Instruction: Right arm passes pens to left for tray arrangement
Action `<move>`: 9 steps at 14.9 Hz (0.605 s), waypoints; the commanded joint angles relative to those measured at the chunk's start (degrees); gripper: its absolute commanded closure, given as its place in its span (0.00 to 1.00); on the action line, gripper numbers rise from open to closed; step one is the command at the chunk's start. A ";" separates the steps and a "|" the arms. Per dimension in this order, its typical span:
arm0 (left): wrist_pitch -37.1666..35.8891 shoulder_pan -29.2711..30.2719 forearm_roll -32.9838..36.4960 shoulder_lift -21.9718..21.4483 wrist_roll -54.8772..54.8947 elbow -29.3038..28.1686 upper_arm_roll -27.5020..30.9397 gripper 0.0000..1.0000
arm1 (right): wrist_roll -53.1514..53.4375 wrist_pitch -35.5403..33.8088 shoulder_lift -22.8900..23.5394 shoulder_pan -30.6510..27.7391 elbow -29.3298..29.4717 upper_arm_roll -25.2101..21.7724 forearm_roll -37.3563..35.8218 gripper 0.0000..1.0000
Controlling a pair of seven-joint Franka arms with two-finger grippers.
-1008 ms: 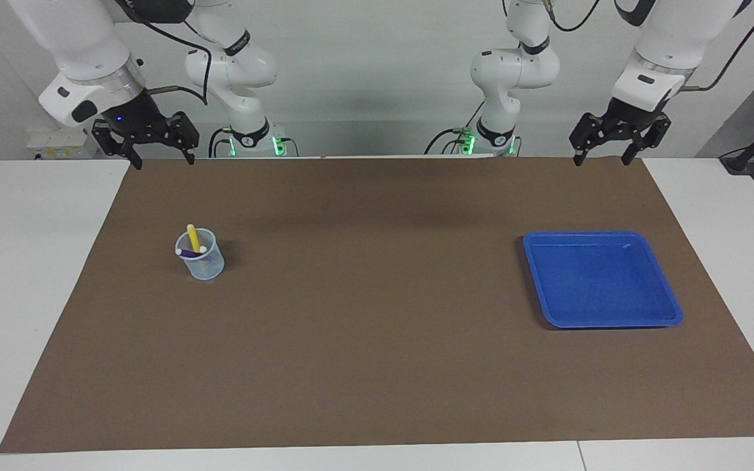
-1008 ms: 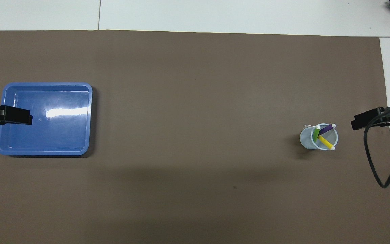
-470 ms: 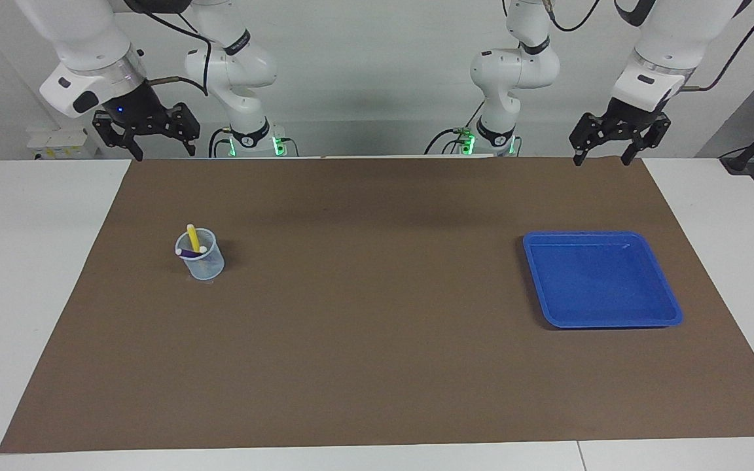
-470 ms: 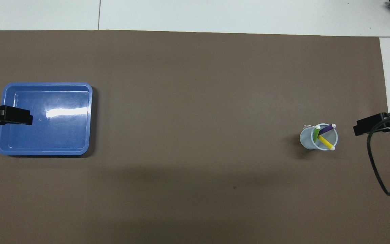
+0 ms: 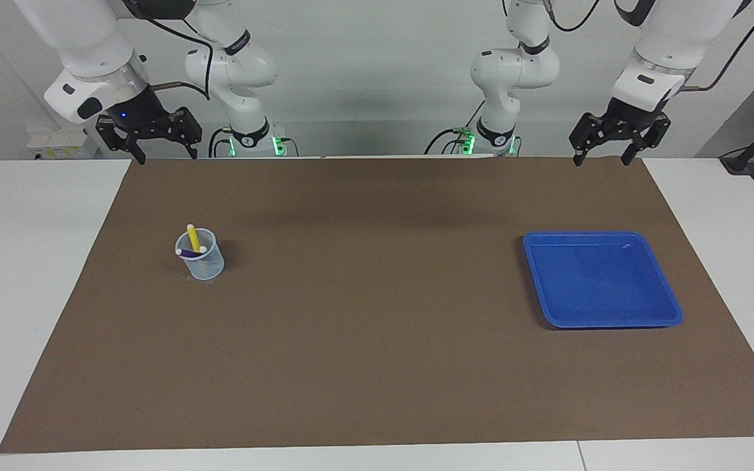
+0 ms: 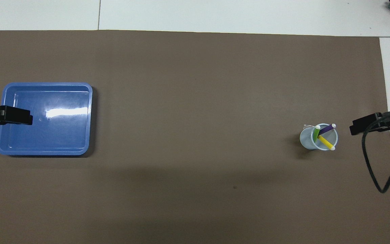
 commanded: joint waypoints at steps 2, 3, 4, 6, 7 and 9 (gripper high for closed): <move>-0.29 -0.89 0.34 -1.60 0.55 -1.48 0.58 0.00 | -0.84 5.58 -0.74 -0.12 -5.62 0.06 0.49 0.00; -0.29 -0.89 0.34 -1.60 0.55 -1.48 0.58 0.00 | -0.84 6.89 -0.56 -0.20 -6.50 0.06 0.49 0.00; -0.38 -0.89 0.34 -1.60 0.55 -1.48 0.58 0.00 | -0.93 8.73 -0.65 -0.12 -7.99 0.06 0.49 0.00; -0.30 -0.89 0.34 -1.60 0.55 -1.57 0.58 0.00 | -2.58 11.81 -0.74 -0.12 -10.63 0.15 0.40 0.00; -0.29 -0.89 0.34 -1.60 0.47 -1.57 0.58 0.00 | -4.60 12.96 -0.48 -0.12 -11.33 0.06 0.40 0.00; -0.38 -0.97 0.34 -1.86 0.20 -1.75 0.49 0.00 | -6.98 16.38 -0.12 -0.38 -13.61 0.06 0.40 0.00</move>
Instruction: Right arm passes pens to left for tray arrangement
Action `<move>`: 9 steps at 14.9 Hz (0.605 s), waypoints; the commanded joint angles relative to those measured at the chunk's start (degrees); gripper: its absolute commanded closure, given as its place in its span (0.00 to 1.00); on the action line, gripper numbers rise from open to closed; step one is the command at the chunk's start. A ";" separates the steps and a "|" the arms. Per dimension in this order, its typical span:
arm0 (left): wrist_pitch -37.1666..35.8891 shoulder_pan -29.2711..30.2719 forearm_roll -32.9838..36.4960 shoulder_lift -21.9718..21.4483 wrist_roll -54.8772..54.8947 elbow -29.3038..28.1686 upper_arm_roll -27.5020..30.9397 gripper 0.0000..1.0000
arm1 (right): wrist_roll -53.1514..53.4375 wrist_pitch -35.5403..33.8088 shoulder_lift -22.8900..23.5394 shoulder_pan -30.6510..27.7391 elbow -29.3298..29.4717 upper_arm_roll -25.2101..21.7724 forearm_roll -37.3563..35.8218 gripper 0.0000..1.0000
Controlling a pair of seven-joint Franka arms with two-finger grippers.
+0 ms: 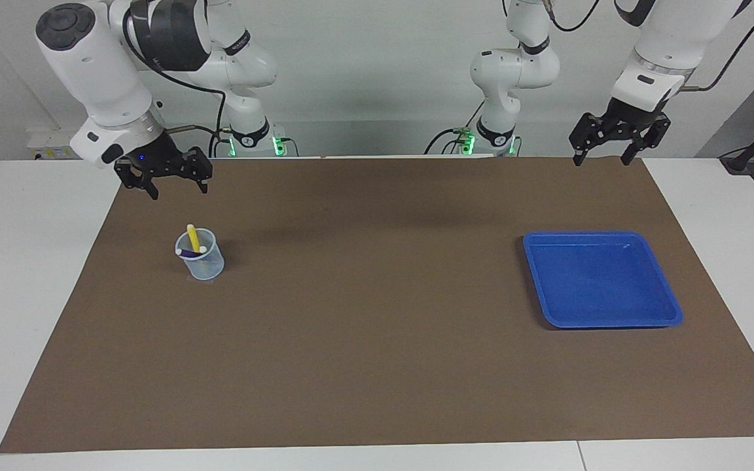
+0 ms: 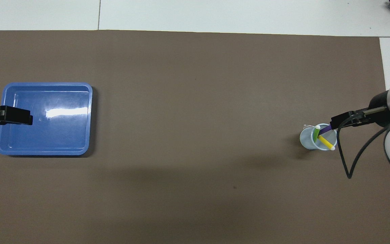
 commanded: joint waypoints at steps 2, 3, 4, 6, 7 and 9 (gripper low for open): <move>-0.38 -0.95 -0.53 -2.11 -0.15 -2.57 0.50 0.00 | -6.27 6.93 0.19 -0.30 -4.84 0.02 0.40 0.00; -0.38 -0.95 -1.66 -2.38 -1.37 -2.92 0.50 0.00 | -8.64 8.26 1.15 -0.30 -5.11 0.02 0.40 0.00; -0.38 -0.95 -2.55 -2.64 -2.69 -3.36 0.50 0.00 | -10.32 9.14 1.86 -0.21 -5.29 0.02 0.32 0.00; 0.06 -1.04 -4.13 -3.25 -4.45 -4.67 0.50 0.00 | -13.39 10.72 1.95 -0.04 -7.12 0.11 0.31 0.00; 0.24 -1.13 -5.18 -3.60 -5.24 -5.38 0.32 0.00 | -15.15 11.60 1.95 -0.04 -8.00 0.11 0.31 0.00; 0.50 -2.00 -6.68 -4.04 -7.00 -6.09 0.15 0.00 | -17.79 13.79 2.04 -0.12 -10.63 0.11 0.31 0.00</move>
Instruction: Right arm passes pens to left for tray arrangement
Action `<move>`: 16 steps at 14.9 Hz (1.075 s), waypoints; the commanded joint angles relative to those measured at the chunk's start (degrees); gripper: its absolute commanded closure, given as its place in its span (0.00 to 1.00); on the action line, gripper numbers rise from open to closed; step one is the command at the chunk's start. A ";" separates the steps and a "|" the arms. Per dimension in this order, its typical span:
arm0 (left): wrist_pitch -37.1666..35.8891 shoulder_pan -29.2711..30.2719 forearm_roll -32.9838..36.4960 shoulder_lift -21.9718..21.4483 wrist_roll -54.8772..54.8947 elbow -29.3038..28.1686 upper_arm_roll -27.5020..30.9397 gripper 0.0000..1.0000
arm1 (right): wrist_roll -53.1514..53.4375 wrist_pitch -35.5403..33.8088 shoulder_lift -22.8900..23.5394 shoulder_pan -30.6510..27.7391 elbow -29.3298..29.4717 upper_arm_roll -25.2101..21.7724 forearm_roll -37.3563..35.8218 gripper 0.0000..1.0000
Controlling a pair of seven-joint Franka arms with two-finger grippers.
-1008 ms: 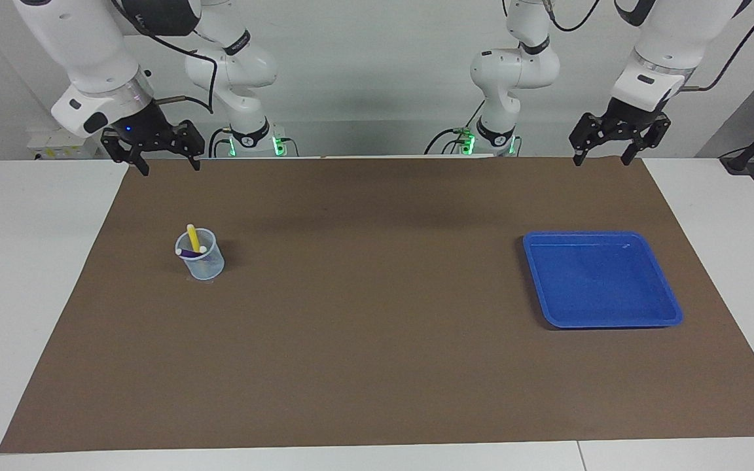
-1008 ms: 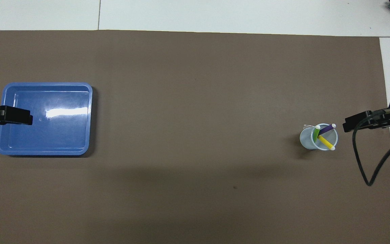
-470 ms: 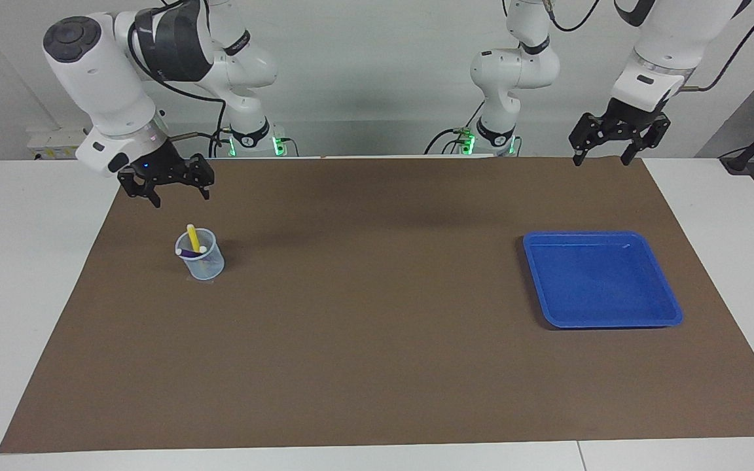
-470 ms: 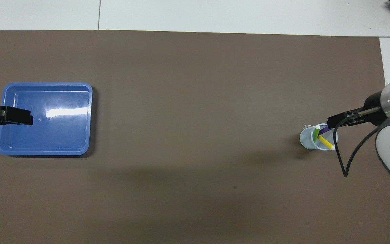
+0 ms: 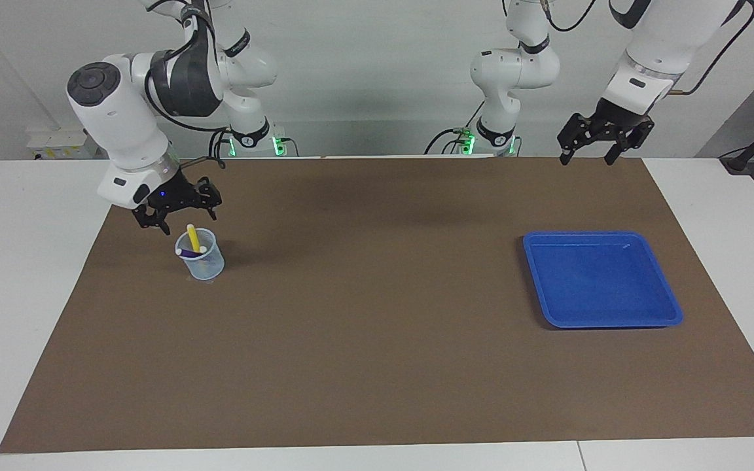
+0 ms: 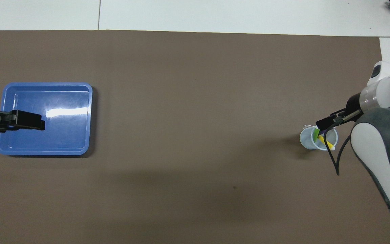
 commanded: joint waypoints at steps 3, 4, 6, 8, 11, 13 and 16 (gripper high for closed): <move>1.11 -1.99 -4.95 -3.15 -4.98 -4.52 0.30 0.00 | -3.47 5.77 0.08 -0.23 -6.49 0.08 0.31 0.03; 1.46 -1.99 -5.92 -3.67 -5.51 -5.22 0.30 0.00 | -3.55 5.77 0.60 -0.14 -6.58 0.08 0.31 0.09; 1.72 -2.43 -7.41 -4.72 -6.91 -7.15 0.12 0.00 | -4.16 6.03 0.96 -0.14 -6.58 0.08 0.31 0.20; 0.68 -2.96 -9.96 -5.17 -8.85 -7.78 0.12 0.00 | -7.23 6.56 1.31 -0.23 -6.84 -0.01 0.23 0.33; -0.12 -4.80 -11.46 -5.35 -11.66 -7.87 0.12 0.00 | -7.77 10.24 2.01 -0.23 -8.60 -0.01 0.23 0.35; -0.12 -4.46 -14.26 -5.52 -11.84 -7.87 0.12 0.00 | -7.69 10.95 3.24 -0.23 -8.69 -0.01 0.23 0.35; -0.38 -3.93 -19.62 -6.31 -12.19 -9.18 0.38 0.00 | -7.95 12.19 3.86 -0.49 -8.69 -0.01 0.14 0.35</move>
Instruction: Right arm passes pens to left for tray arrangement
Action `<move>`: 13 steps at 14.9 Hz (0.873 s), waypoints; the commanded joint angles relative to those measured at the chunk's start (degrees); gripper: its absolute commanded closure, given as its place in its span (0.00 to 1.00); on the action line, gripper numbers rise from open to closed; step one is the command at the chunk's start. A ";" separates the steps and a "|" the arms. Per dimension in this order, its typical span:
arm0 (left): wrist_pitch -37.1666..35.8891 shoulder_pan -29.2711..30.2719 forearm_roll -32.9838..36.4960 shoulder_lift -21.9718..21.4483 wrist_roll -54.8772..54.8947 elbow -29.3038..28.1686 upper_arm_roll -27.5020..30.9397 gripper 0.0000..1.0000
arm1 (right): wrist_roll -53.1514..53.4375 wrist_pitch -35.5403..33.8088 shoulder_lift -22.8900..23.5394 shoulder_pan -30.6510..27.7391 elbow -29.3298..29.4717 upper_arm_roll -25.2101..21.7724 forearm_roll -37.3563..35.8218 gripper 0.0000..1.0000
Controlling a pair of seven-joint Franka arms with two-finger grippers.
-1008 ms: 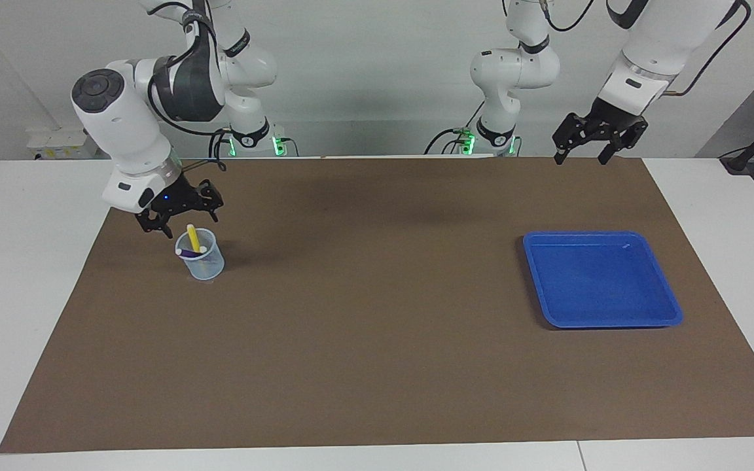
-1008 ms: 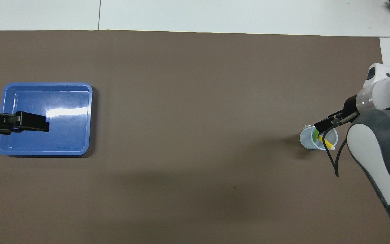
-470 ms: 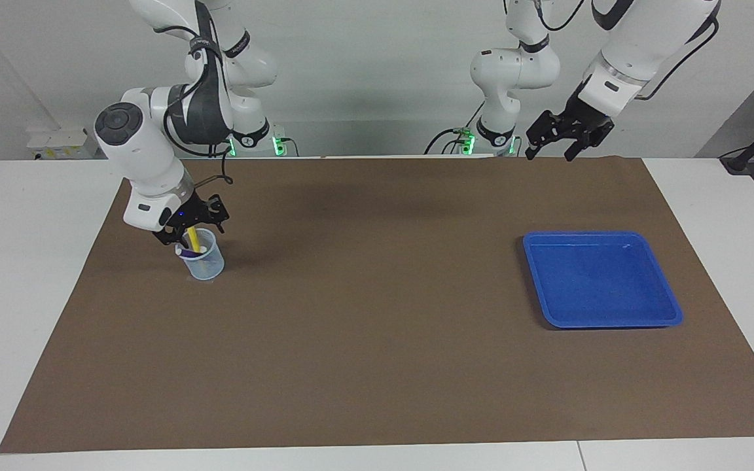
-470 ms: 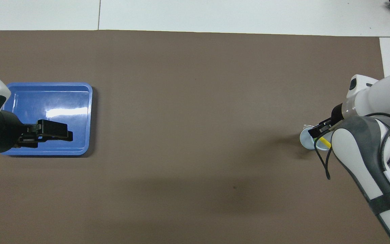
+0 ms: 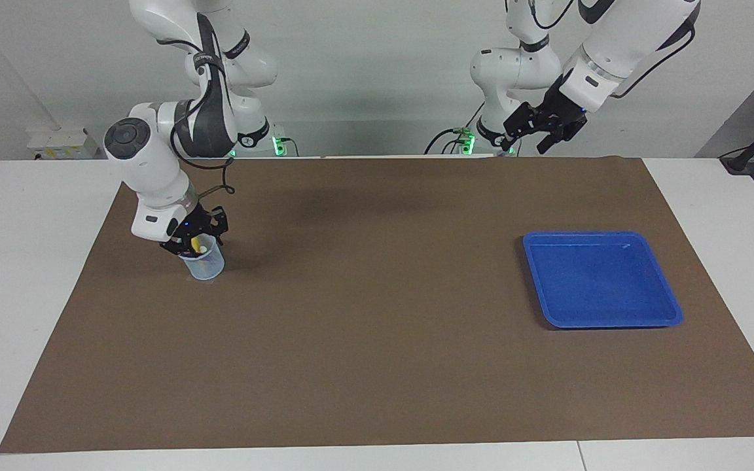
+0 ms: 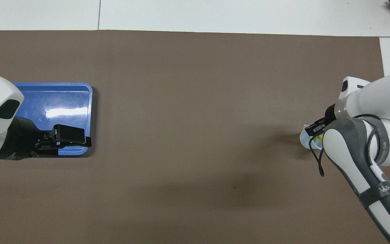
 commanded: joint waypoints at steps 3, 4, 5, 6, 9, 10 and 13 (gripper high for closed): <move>0.53 0.18 -8.37 -4.98 -3.16 -7.43 0.54 0.00 | -1.60 0.35 0.00 -0.83 -0.64 0.02 -0.12 0.38; 0.44 0.10 -9.09 -5.77 -3.43 -8.40 0.54 0.00 | -1.60 0.08 0.00 -0.91 -0.64 0.02 -0.12 0.38; 0.62 -0.60 -9.01 -6.04 -4.30 -9.20 0.36 0.00 | -1.69 -0.01 0.00 -0.91 -0.73 0.02 -0.12 0.41; 1.23 -0.78 -9.09 -6.65 -5.09 -10.16 0.19 0.00 | -1.60 -0.19 -0.08 -1.00 -0.73 0.02 -0.12 0.43; 6.23 -0.70 -12.24 -7.71 -7.37 -13.06 0.01 0.00 | -1.69 -0.97 -0.08 -1.00 -0.73 0.02 -0.12 0.49; 7.29 -0.70 -14.17 -8.50 -10.78 -14.20 0.01 0.00 | -1.69 -1.24 -0.17 -1.18 -0.73 0.02 -0.12 0.49; 9.48 -0.78 -16.21 -8.77 -19.40 -15.44 -2.26 0.00 | -3.00 -1.24 -0.17 -1.70 -0.91 0.02 -0.12 0.50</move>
